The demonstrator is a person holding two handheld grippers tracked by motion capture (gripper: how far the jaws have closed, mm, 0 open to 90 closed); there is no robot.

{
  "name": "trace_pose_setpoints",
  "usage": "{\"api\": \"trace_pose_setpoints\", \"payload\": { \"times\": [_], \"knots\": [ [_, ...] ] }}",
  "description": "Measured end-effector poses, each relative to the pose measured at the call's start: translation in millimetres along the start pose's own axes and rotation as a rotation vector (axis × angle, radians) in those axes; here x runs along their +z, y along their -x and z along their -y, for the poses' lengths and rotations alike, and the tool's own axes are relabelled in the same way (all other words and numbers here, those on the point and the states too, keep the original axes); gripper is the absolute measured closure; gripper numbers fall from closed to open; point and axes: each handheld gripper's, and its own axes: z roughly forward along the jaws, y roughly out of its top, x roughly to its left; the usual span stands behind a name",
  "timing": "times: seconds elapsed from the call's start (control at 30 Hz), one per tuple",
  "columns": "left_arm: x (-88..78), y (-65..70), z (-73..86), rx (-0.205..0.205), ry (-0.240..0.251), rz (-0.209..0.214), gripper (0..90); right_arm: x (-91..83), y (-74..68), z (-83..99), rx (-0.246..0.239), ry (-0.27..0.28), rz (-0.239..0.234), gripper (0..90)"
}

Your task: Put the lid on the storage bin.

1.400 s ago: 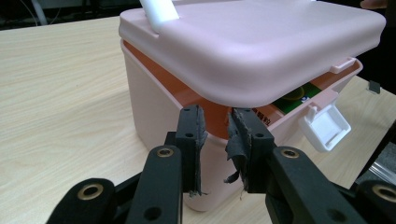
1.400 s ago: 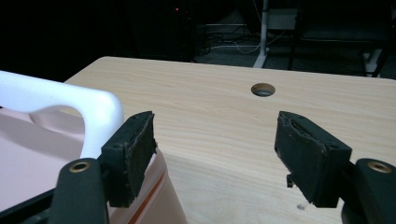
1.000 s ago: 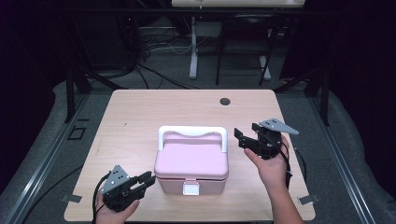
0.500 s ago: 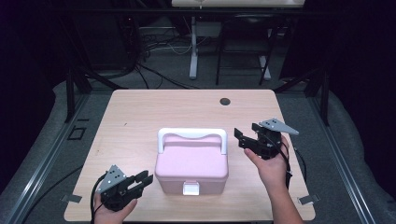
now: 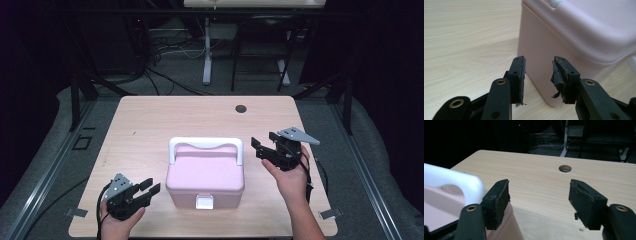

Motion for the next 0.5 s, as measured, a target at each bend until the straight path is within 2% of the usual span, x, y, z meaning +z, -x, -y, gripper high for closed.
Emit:
{"api": "trace_pose_setpoints", "payload": {
  "times": [0.33,0.43,0.47,0.5],
  "knots": [
    [4.6,-4.9,8.5,-0.023,-0.029,-0.001,58.0,2.0,-0.2,2.1,-0.001,-0.036,-0.034,44.0],
    [3.7,-5.8,9.1,-0.027,-0.019,-0.004,57.5,-5.0,-1.7,-2.9,-0.001,-0.008,-0.083,44.5],
    [3.7,-5.8,9.1,-0.027,-0.019,-0.004,57.3,-5.0,-1.7,-2.9,-0.001,-0.008,-0.083,44.5],
    [3.1,-5.6,8.8,-0.029,-0.019,-0.004,57.1,-7.0,-3.0,-4.6,0.0,0.002,-0.11,44.4]
  ]
}}
